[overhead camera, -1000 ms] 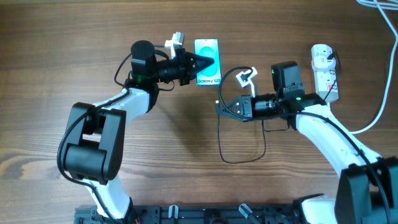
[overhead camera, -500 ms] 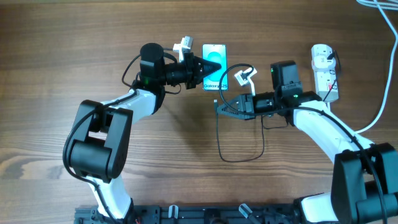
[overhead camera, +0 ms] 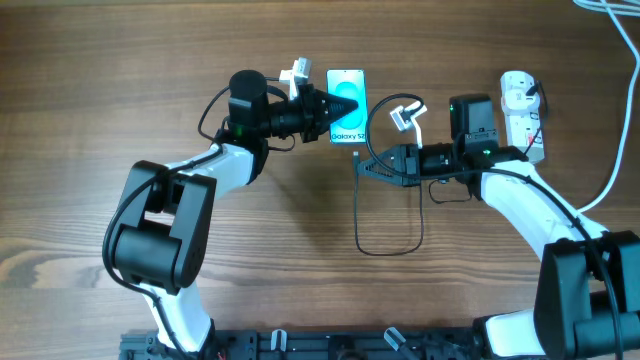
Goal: Plug charger to phone and switch on socket
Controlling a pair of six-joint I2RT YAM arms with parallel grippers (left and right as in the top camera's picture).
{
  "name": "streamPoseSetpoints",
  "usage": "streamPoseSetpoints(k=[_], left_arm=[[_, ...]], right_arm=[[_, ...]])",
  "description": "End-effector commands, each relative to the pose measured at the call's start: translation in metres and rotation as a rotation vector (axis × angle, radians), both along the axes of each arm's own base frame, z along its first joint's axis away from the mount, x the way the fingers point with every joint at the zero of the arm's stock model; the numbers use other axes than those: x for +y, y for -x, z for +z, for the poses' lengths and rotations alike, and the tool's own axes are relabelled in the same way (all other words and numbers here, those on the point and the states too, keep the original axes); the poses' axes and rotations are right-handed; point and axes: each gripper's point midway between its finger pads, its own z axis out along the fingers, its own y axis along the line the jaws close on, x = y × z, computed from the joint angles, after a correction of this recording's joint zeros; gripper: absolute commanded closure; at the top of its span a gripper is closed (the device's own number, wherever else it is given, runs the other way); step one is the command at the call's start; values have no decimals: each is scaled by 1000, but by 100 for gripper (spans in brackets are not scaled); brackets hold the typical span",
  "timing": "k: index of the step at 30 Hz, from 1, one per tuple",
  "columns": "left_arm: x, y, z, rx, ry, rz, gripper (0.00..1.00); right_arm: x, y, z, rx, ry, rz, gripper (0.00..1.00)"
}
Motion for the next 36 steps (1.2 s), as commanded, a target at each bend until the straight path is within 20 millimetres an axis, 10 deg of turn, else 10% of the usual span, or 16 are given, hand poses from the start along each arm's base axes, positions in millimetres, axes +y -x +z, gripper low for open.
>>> streamPoseSetpoints(k=[1, 36], left_arm=[[-7, -3, 8, -59, 0, -2, 96], [-8, 0, 8, -55, 4, -19, 96]], right_arm=[[0, 4, -1, 34, -29, 15, 96], [-1, -2, -10, 137, 12, -37, 96]])
